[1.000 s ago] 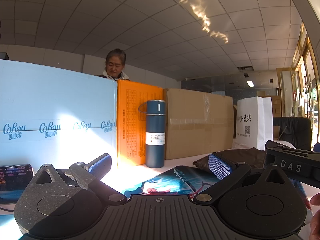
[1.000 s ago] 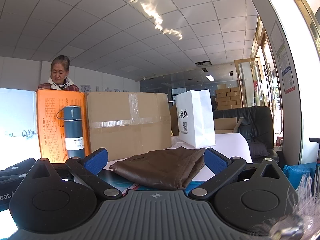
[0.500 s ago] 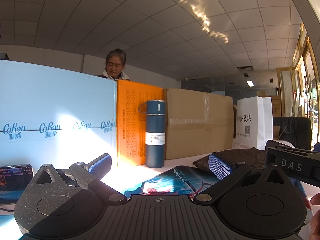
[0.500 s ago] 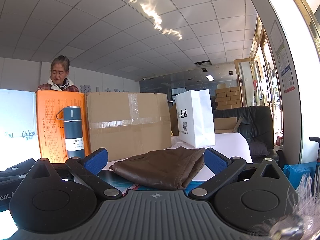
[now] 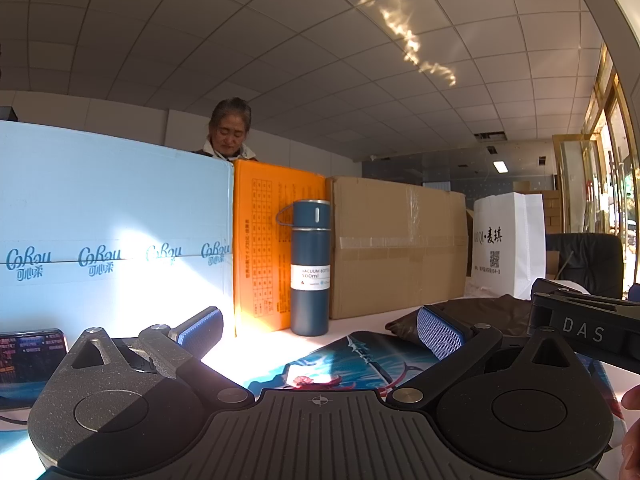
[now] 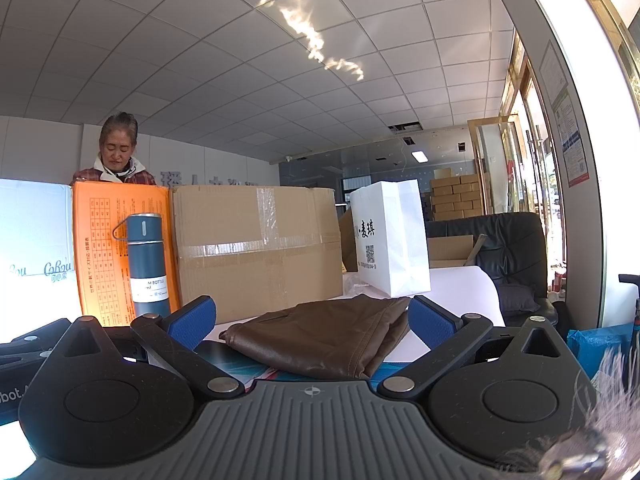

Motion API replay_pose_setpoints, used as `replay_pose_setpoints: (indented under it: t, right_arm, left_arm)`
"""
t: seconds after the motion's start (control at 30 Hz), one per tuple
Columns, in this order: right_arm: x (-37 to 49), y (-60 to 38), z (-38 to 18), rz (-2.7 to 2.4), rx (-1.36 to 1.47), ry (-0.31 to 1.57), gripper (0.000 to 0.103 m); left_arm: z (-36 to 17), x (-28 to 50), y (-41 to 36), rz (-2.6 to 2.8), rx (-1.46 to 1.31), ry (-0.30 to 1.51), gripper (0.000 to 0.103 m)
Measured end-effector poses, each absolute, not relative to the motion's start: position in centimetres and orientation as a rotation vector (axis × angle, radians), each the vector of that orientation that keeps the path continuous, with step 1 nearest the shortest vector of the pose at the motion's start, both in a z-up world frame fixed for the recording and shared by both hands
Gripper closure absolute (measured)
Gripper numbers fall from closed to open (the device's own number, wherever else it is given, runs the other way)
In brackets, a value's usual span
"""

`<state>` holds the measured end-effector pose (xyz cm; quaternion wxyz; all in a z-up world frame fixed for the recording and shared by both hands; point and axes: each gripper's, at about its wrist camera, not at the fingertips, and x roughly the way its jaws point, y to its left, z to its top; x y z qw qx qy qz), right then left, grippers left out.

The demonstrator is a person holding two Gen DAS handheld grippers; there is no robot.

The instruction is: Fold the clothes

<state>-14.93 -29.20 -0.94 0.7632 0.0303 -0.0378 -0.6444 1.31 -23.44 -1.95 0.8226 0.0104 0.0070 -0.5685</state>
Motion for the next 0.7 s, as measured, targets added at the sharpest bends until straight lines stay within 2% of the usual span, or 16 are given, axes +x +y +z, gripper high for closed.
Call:
replay_pose_setpoints:
  t: [0.7]
  right_arm:
    - [-14.82,-28.91,-0.92,-1.414,0.053,-0.082,0.000]
  left_arm:
    - [-1.92,1.23,-23.40,-1.212,0.028,0.004,0.000]
